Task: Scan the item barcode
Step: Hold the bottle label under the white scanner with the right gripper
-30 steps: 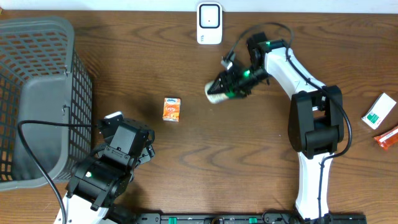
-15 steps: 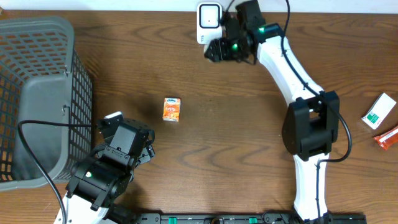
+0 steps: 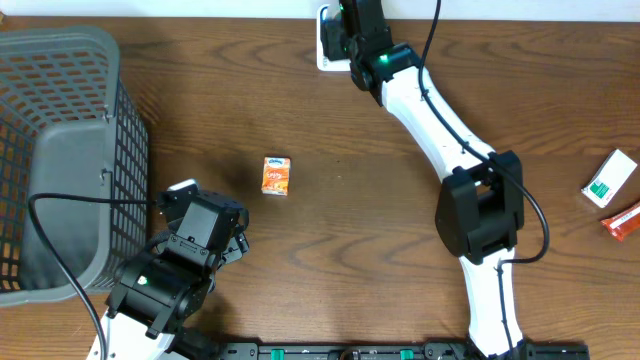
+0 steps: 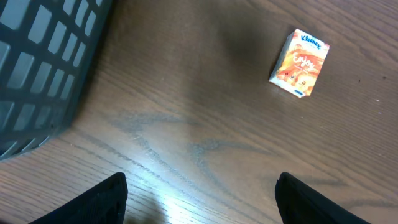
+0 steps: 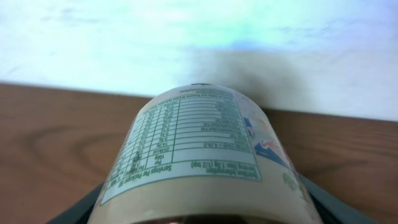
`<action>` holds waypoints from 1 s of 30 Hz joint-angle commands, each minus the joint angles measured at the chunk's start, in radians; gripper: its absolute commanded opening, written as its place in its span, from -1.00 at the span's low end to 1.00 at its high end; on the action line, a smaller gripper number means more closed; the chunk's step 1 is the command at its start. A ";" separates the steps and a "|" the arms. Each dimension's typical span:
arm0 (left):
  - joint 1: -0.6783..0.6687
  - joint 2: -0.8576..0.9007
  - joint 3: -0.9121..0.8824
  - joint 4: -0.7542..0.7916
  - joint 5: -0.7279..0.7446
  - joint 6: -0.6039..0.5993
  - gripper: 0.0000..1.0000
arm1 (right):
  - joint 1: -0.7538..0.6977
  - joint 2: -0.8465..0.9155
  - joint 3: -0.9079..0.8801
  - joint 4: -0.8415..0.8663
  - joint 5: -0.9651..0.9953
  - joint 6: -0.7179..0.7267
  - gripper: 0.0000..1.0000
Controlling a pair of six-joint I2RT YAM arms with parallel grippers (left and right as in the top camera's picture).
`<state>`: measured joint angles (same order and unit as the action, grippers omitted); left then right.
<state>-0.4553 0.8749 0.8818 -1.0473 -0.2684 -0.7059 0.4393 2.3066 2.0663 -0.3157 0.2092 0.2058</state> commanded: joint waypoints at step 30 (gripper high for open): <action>-0.002 0.000 0.000 -0.003 -0.013 0.006 0.54 | 0.022 0.150 -0.001 0.330 0.220 -0.039 0.08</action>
<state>-0.4553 0.8749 0.8818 -1.0473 -0.2684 -0.7059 0.4534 2.4851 2.0464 0.0135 0.4019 0.1787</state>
